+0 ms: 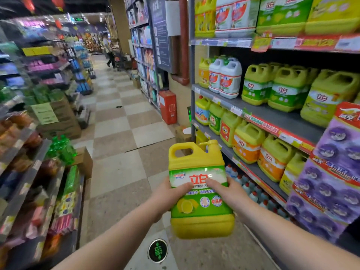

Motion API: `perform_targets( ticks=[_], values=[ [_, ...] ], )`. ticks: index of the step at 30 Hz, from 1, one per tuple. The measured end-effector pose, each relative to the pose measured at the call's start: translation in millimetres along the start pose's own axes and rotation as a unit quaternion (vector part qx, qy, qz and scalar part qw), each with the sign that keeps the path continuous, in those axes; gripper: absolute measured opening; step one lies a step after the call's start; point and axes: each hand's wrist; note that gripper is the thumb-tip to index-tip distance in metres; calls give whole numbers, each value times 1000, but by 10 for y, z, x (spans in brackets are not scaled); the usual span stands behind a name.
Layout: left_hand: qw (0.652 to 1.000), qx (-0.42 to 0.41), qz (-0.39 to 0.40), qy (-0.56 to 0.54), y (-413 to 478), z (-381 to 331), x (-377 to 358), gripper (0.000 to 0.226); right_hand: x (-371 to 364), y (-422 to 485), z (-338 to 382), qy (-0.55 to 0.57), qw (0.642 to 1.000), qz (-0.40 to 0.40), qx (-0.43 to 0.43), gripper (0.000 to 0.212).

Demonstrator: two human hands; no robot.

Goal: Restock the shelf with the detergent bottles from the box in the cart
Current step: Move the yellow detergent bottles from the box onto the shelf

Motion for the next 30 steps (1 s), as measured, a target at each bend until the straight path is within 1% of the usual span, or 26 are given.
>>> perform_targets(
  ticks=[6, 10, 13, 15, 17, 19, 22, 27, 30],
  values=[
    [997, -9, 79, 13, 840, -163, 18, 24, 233, 570, 104, 21, 998, -62, -19, 55],
    [990, -20, 133, 33, 1499, -369, 151, 33, 320, 1044, 321, 9, 992, -124, -2, 50],
    [984, -43, 171, 38, 2008, -610, 344, 24, 306, 1431, 566, 16, 987, -160, 22, 44],
    [979, -56, 192, 44, 2335, -741, 466, 20, 282, 1670, 700, 24, 985, -169, 35, 40],
    [975, -63, 202, 67, 2627, -849, 561, 28, 251, 1876, 789, 32, 981, -186, 47, 39],
    [973, -63, 207, 84, 2925, -900, 608, 36, 261, 2069, 836, 33, 975, -216, 42, 42],
    [966, -50, 237, 91, 3304, -918, 552, 38, 365, 2288, 884, 32, 971, -236, 17, 46],
    [952, -51, 284, 98, 3878, -1051, 293, 22, 721, 2609, 941, 34, 961, -276, 8, 38],
    [946, -52, 303, 97, 4230, -1150, 85, 18, 1024, 2886, 974, 30, 955, -296, 5, 24]
  ],
)
Point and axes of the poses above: each hand's wrist, its own y-axis towards the middle knuckle, its own x-axis out of the back of the hand, z = x × y, and after that the axes turned 6 degrees about z, right-handed
